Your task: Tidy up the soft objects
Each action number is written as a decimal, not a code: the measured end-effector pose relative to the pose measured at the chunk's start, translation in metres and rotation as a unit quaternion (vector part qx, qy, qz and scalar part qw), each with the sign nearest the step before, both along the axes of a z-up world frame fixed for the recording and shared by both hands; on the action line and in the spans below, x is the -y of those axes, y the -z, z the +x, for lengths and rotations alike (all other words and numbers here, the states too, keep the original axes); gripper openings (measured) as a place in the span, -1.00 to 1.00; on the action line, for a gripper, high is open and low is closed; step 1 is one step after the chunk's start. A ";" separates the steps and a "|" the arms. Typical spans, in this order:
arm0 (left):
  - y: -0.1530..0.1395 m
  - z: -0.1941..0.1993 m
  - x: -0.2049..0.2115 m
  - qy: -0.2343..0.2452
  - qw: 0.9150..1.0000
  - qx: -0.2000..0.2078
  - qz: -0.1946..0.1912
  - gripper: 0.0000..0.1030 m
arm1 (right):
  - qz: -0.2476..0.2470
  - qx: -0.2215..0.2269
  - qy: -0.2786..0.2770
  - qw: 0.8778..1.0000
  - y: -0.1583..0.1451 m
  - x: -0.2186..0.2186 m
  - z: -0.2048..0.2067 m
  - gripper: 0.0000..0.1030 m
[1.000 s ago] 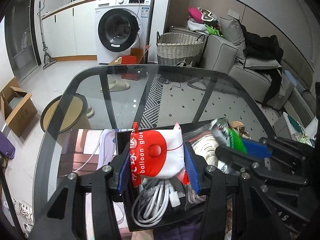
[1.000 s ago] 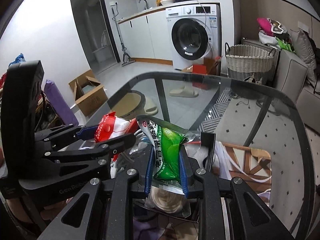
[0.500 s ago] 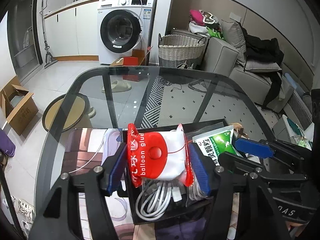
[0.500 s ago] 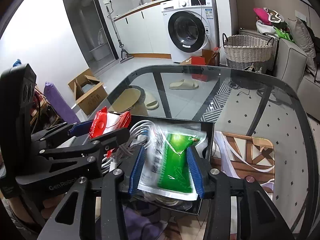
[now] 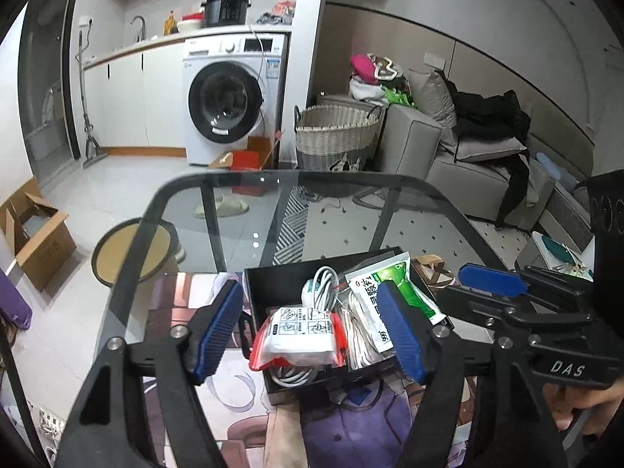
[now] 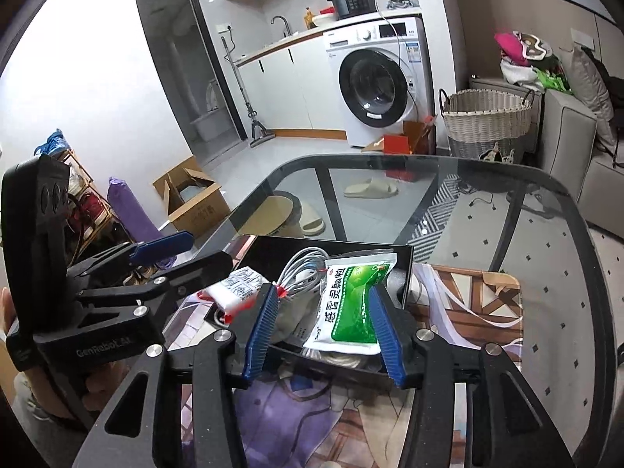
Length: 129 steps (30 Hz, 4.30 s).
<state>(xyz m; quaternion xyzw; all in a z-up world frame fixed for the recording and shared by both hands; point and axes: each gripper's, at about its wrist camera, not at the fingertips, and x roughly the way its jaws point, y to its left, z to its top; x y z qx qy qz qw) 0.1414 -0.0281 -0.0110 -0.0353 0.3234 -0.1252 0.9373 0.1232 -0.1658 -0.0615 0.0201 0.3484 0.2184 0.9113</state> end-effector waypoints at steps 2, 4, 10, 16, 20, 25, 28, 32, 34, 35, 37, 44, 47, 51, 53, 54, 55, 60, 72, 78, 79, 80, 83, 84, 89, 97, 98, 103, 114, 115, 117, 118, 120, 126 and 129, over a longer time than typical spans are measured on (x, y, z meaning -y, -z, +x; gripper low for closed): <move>-0.003 -0.006 -0.001 -0.002 1.000 0.011 -0.004 0.41 | 0.005 0.012 0.002 1.000 -0.004 0.002 -0.008 -0.04; -0.007 -0.012 -0.002 0.000 1.000 0.021 -0.009 0.42 | 0.014 0.026 0.006 1.000 -0.009 0.004 -0.017 -0.03; -0.017 -0.046 0.011 -0.013 0.995 0.093 0.037 0.59 | 0.003 0.088 0.021 0.996 -0.021 0.005 -0.053 0.49; -0.024 -0.089 0.008 -0.042 0.980 0.192 0.038 0.96 | 0.007 0.190 0.049 0.981 -0.039 0.010 -0.101 0.90; -0.022 -0.108 0.009 -0.065 0.968 0.232 0.063 1.00 | 0.019 0.218 0.078 0.973 -0.041 0.020 -0.120 0.99; -0.012 -0.120 0.006 -0.088 0.966 0.230 0.073 1.00 | 0.008 0.225 0.087 0.970 -0.030 0.025 -0.134 0.99; -0.005 -0.124 -0.001 -0.091 0.971 0.214 0.061 1.00 | 0.003 0.227 0.083 0.970 -0.019 0.028 -0.142 0.99; 0.007 -0.133 -0.004 -0.086 0.975 0.197 0.055 1.00 | 0.001 0.221 0.084 0.972 -0.003 0.037 -0.150 0.99; 0.011 -0.137 -0.004 -0.090 0.975 0.197 0.053 1.00 | 0.002 0.216 0.089 0.972 0.002 0.041 -0.154 0.99; 0.012 -0.138 -0.003 -0.091 0.975 0.196 0.052 1.00 | 0.003 0.214 0.089 0.973 0.005 0.041 -0.154 0.99; 0.014 -0.140 -0.003 -0.093 0.975 0.197 0.047 1.00 | 0.005 0.211 0.086 0.974 0.008 0.042 -0.157 0.99; 0.014 -0.142 0.002 -0.091 0.973 0.205 0.048 1.00 | 0.013 0.221 0.090 0.971 0.004 0.038 -0.160 0.99; 0.012 -0.143 0.001 -0.094 0.972 0.211 0.048 1.00 | 0.011 0.221 0.085 0.972 0.004 0.035 -0.159 0.99; 0.013 -0.142 -0.001 -0.094 0.973 0.205 0.044 1.00 | 0.008 0.224 0.086 0.971 0.004 0.034 -0.159 0.99; 0.013 -0.143 -0.002 -0.092 0.973 0.207 0.046 1.00 | 0.006 0.224 0.088 0.971 0.004 0.033 -0.158 0.99; 0.013 -0.143 -0.001 -0.092 0.972 0.209 0.047 1.00 | 0.007 0.222 0.087 0.971 0.005 0.033 -0.158 0.99; 0.013 -0.144 -0.002 -0.092 0.972 0.210 0.047 1.00 | 0.007 0.222 0.087 0.971 0.005 0.033 -0.157 0.99; 0.011 -0.145 -0.001 -0.092 0.971 0.217 0.047 1.00 | 0.009 0.220 0.086 0.972 0.005 0.034 -0.157 0.99; 0.010 -0.146 0.003 -0.097 0.969 0.221 0.049 1.00 | 0.009 0.219 0.089 0.972 0.006 0.032 -0.156 0.99; 0.009 -0.147 0.002 -0.097 0.969 0.222 0.045 1.00 | 0.010 0.224 0.086 0.971 0.007 0.031 -0.156 0.99; 0.009 -0.148 0.003 -0.096 0.969 0.222 0.045 1.00 | 0.010 0.223 0.085 0.971 0.007 0.031 -0.156 0.99; 0.009 -0.148 0.003 -0.096 0.969 0.222 0.045 1.00 | 0.010 0.223 0.086 0.971 0.008 0.030 -0.156 0.99; 0.008 -0.148 0.002 -0.095 0.969 0.223 0.044 1.00 | 0.010 0.222 0.087 0.971 0.008 0.030 -0.157 0.99; 0.008 -0.148 0.002 -0.095 0.969 0.223 0.043 1.00 | 0.010 0.223 0.086 0.971 0.007 0.030 -0.157 0.99; 0.007 -0.149 0.000 -0.095 0.969 0.222 0.042 1.00 | 0.013 0.224 0.088 0.970 0.009 0.030 -0.156 0.99; 0.006 -0.151 0.002 -0.089 0.971 0.219 0.042 1.00 | 0.013 0.229 0.084 0.970 0.011 0.027 -0.158 0.99; 0.006 -0.151 0.002 -0.088 0.971 0.218 0.042 1.00 | 0.013 0.229 0.085 0.970 0.011 0.027 -0.158 0.99; 0.005 -0.151 0.002 -0.088 0.971 0.218 0.042 1.00 | 0.013 0.230 0.084 0.970 0.011 0.028 -0.158 0.99; 0.005 -0.151 0.002 -0.092 0.971 0.217 0.043 1.00 | 0.013 0.230 0.084 0.970 0.011 0.028 -0.158 0.99; 0.005 -0.151 0.002 -0.092 0.971 0.217 0.043 1.00 | 0.013 0.230 0.084 0.970 0.011 0.028 -0.158 0.99; 0.005 -0.151 0.002 -0.092 0.971 0.217 0.043 1.00 | 0.012 0.229 0.084 0.970 0.011 0.027 -0.158 0.99; 0.005 -0.152 0.002 -0.093 0.971 0.218 0.044 1.00 | 0.012 0.229 0.084 0.970 0.012 0.027 -0.158 0.99; 0.005 -0.151 0.002 -0.092 0.971 0.217 0.043 1.00 | 0.013 0.228 0.084 0.970 0.011 0.027 -0.158 0.99; 0.005 -0.151 0.002 -0.093 0.971 0.216 0.042 1.00 | 0.013 0.229 0.084 0.970 0.011 0.027 -0.158 0.99; 0.005 -0.152 0.001 -0.092 0.971 0.217 0.042 1.00 | 0.013 0.229 0.084 0.970 0.011 0.027 -0.158 0.99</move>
